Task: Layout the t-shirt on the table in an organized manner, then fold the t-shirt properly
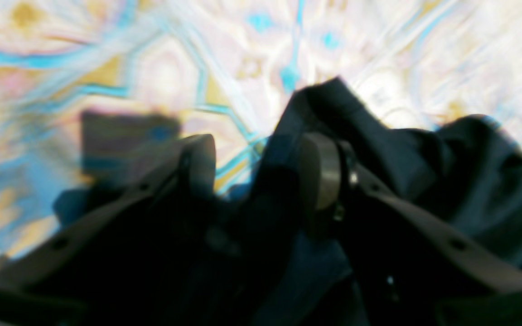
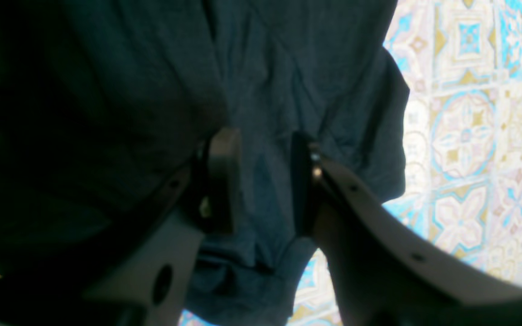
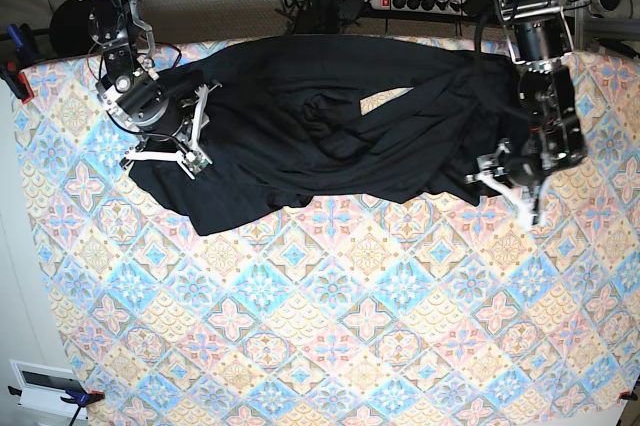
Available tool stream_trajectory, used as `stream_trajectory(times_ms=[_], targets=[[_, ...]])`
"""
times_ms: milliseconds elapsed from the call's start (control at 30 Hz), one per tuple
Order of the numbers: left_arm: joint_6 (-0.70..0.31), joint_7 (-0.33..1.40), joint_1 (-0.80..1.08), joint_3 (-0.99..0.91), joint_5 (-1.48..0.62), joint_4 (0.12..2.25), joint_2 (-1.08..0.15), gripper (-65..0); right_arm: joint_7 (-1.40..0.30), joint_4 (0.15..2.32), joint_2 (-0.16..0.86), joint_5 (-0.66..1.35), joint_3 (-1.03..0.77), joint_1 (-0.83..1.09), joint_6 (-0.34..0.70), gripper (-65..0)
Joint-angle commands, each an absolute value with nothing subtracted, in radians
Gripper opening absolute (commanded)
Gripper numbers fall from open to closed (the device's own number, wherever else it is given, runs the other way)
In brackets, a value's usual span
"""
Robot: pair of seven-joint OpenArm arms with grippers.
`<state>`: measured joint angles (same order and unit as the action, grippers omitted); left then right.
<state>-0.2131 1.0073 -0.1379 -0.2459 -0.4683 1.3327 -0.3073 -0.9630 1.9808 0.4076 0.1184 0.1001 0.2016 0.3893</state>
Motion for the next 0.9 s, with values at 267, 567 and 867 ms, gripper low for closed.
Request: stream_trajectory(times_ms=[267, 567, 867], targets=[[-0.222, 0.917, -0.186, -0.064, -0.483, 1.250, -0.317, -53.7, -0.947, 2.000, 0.420, 0.120, 0.094, 0.191, 0.386, -47.2], [-0.219, 0.917, -0.297, -0.185, -0.478, 1.250, -0.340, -65.0, -0.947, 2.000, 0.420, 0.120, 0.094, 0.191, 0.386, -47.3], [-0.217, 0.917, -0.460, -0.344, -0.475, 1.250, -0.410, -65.0, -0.947, 2.000, 0.420, 0.120, 0.094, 0.191, 0.386, -47.3]])
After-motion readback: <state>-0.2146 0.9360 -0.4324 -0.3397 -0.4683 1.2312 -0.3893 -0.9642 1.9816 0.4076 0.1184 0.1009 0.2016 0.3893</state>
